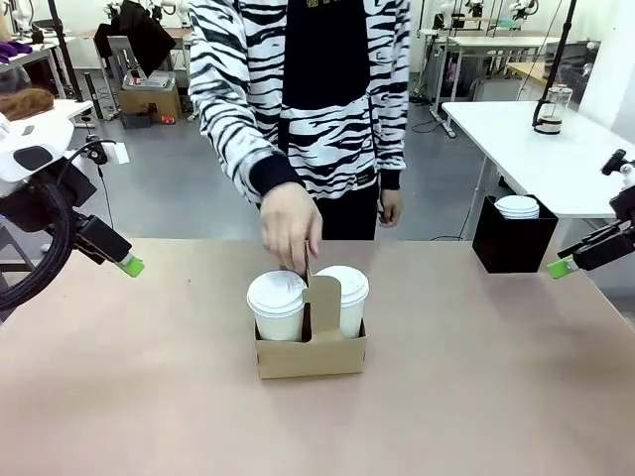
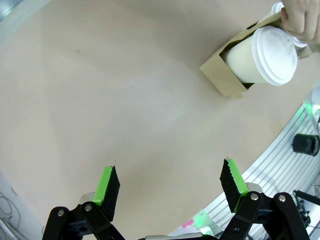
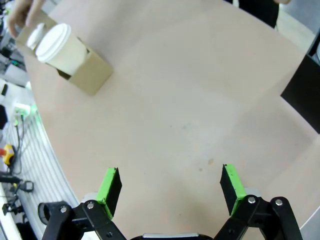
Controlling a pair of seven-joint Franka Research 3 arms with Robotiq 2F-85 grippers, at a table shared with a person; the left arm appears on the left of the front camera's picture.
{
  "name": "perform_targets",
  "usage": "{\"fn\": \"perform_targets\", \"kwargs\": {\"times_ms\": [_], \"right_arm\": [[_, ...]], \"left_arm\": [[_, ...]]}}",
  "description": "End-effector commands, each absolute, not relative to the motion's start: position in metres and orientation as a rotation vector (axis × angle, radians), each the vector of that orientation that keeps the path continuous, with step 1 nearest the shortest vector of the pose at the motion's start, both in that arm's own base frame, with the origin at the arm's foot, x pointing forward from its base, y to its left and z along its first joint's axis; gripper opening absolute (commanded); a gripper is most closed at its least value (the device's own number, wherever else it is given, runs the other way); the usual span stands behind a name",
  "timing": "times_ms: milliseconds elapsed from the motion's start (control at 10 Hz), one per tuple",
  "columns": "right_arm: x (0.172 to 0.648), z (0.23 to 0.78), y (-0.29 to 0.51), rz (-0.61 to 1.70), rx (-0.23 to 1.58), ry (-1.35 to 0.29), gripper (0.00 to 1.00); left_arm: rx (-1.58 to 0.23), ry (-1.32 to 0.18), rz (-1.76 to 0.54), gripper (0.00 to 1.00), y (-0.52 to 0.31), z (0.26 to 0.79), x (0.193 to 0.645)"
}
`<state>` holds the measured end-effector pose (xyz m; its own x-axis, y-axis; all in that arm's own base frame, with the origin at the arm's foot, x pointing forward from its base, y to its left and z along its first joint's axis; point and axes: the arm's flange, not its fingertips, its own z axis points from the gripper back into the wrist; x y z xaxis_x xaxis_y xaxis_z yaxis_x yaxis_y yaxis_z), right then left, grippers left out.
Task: Pour a drink into a cup and package it in a carrier.
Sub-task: Insert the held 600 ml Paper Cup into the Cup Carrier.
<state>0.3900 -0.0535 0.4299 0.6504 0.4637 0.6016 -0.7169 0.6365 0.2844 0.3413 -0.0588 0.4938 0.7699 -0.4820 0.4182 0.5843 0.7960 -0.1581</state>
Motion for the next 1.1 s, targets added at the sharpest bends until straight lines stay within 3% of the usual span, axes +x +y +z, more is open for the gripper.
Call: {"fn": "perform_targets", "kwargs": {"times_ms": [0, 1000], "right_arm": [[0.3918, 0.4324, -0.0554, 0.715, 0.541, -0.517, 1.0], [0.3918, 0.4324, -0.0554, 0.715, 0.541, -0.517, 1.0]], "left_arm": [[-0.3, -0.368, -0.594, 1.0, -0.057, 0.4933, 0.3401], [-0.3, -0.368, -0.594, 1.0, -0.057, 0.4933, 0.3401]]}}
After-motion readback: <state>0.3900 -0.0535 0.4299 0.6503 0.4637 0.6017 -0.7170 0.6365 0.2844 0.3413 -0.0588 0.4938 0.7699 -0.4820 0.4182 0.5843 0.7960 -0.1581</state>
